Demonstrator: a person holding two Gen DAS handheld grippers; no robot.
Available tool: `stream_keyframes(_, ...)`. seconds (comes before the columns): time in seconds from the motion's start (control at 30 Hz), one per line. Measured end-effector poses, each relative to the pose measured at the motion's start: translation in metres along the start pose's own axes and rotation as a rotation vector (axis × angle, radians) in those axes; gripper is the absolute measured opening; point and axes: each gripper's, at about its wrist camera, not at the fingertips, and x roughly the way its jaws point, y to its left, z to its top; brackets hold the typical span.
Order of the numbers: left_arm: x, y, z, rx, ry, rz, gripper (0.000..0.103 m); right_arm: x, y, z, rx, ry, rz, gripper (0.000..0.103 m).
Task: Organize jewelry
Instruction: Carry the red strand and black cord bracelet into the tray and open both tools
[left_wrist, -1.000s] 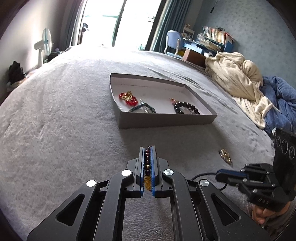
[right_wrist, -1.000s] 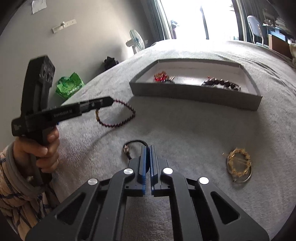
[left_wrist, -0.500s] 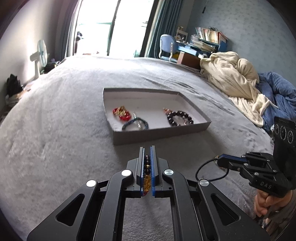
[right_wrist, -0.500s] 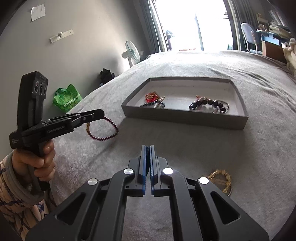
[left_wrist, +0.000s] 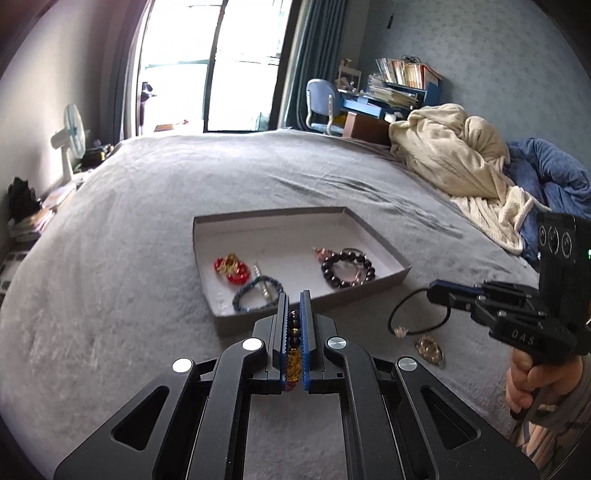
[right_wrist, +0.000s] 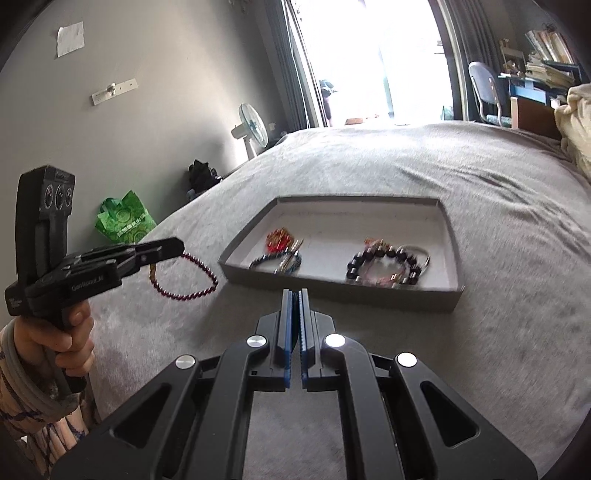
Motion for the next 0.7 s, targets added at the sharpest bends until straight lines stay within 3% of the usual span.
stream_keyframes(0.37, 0.025, -0.008, 0.035, 0.036, -0.011, -0.016, 0.006, 0.017, -0.035, 0.045, 0.017, -0.017, -0.033, 0.003)
stream_keyframes(0.7, 0.080, -0.006, 0.068, 0.077, 0.023, -0.013, 0.006, 0.062, -0.069, 0.077, 0.028, 0.027, -0.063, 0.003)
